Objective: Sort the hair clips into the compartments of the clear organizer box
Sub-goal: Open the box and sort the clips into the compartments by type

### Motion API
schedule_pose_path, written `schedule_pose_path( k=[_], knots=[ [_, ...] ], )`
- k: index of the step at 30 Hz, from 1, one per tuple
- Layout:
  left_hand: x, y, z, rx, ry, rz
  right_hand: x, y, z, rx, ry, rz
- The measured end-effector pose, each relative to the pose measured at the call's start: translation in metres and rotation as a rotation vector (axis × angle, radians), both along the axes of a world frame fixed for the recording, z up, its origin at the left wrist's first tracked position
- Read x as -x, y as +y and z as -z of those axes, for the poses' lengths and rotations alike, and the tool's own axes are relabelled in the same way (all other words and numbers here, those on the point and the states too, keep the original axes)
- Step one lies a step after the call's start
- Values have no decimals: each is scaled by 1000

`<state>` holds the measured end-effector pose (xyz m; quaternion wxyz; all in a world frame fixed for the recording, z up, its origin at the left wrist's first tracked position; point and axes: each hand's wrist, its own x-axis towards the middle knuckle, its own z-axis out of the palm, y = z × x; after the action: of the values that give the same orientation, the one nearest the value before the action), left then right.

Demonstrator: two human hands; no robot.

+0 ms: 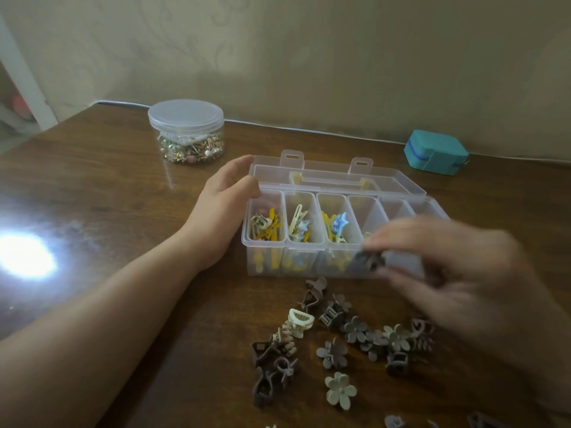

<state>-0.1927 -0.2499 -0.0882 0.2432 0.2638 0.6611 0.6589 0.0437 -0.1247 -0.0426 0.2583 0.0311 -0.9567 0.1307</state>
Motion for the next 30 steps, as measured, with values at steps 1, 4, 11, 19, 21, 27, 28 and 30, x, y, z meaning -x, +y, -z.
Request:
schedule_pose_path(
  k=[1,4,11,19,21,27,28,30],
  knots=[
    [0,1,1,-3,4,1,0,1,-2,37,54,55],
    [1,1,0,2,8,-11,6,4,3,45,35,230],
    [1,1,1,-4,12,-19,4,-14,7,-57,-26,-96],
    [2,0,1,-5,-14,-14,10,-16,14,23,-341,41],
    [2,0,2,-2,-6,-15,10,-14,14,44,-372,69],
    [1,1,0,2,-17,-4,1,-5,10,-72,-474,28],
    [0,1,0,-2,-17,-4,0,-4,9,-57,-475,21],
    [0,1,0,-5,-17,-8,-2,-3,6,-57,-464,16]
  ],
)
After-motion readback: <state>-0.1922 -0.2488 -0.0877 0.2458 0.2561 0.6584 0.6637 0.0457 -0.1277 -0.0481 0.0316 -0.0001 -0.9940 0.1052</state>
